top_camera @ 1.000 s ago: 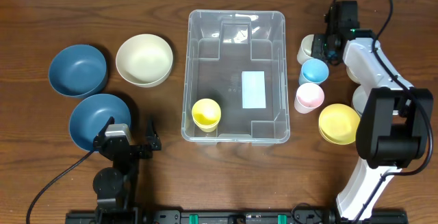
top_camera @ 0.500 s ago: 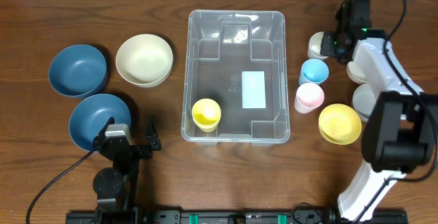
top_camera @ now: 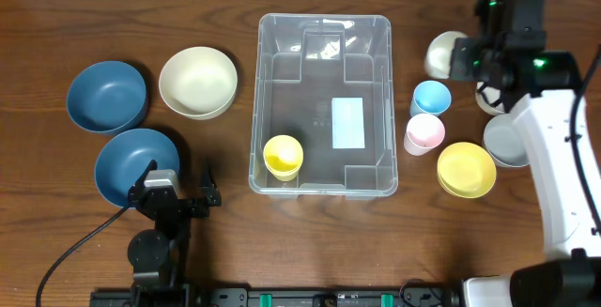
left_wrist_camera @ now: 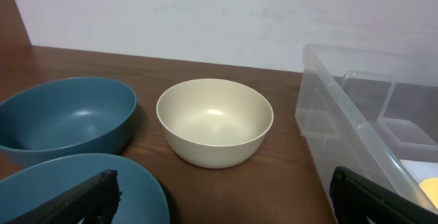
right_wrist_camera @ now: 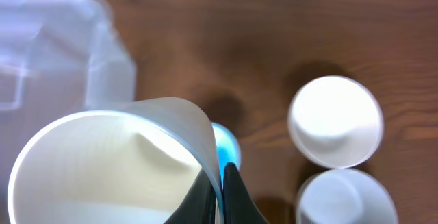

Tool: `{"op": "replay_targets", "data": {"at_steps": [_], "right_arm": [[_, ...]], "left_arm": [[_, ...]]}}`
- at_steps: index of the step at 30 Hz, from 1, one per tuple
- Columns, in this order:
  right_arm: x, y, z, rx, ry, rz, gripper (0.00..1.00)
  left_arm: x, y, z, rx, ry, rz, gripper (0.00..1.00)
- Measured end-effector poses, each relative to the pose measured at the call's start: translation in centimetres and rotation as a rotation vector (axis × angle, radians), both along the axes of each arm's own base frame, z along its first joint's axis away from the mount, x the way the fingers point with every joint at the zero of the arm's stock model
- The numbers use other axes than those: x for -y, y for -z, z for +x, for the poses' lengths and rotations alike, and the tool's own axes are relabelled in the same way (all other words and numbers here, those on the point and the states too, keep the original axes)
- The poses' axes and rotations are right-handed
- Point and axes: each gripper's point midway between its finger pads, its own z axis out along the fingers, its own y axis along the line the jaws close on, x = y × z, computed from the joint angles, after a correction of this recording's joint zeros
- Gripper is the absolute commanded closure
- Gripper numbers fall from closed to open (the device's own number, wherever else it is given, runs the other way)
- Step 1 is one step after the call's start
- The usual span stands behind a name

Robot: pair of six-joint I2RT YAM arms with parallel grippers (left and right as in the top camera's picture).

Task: Pack container
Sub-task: 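Carry the white cup left into the clear bin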

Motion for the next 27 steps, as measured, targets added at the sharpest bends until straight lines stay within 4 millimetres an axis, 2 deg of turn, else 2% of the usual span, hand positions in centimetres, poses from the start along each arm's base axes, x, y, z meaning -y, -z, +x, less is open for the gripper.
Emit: {"op": "replay_targets", "data": {"at_steps": [9, 16, 19, 22, 27], "right_arm": [[-10.1, 0.0, -1.8, 0.001, -0.252, 0.011, 0.98], [-15.6, -1.0, -2.4, 0.065, -0.379, 0.031, 0.99], [-17.5, -0.7, -2.5, 0.077, -0.420, 0.036, 0.99], [-19.7, 1.0, -2.6, 0.051, -0.463, 0.030, 0.99], [-22.9, 5.5, -2.7, -0.030, -0.525, 0.003, 0.99]], "left_arm": [[0.0, 0.0, 0.0, 0.000, 0.000, 0.000, 0.02], [0.0, 0.0, 0.0, 0.000, 0.000, 0.000, 0.02], [0.0, 0.0, 0.0, 0.000, 0.000, 0.000, 0.02], [0.0, 0.0, 0.0, 0.000, 0.000, 0.000, 0.02], [0.0, 0.0, 0.0, 0.000, 0.000, 0.000, 0.02]]}}
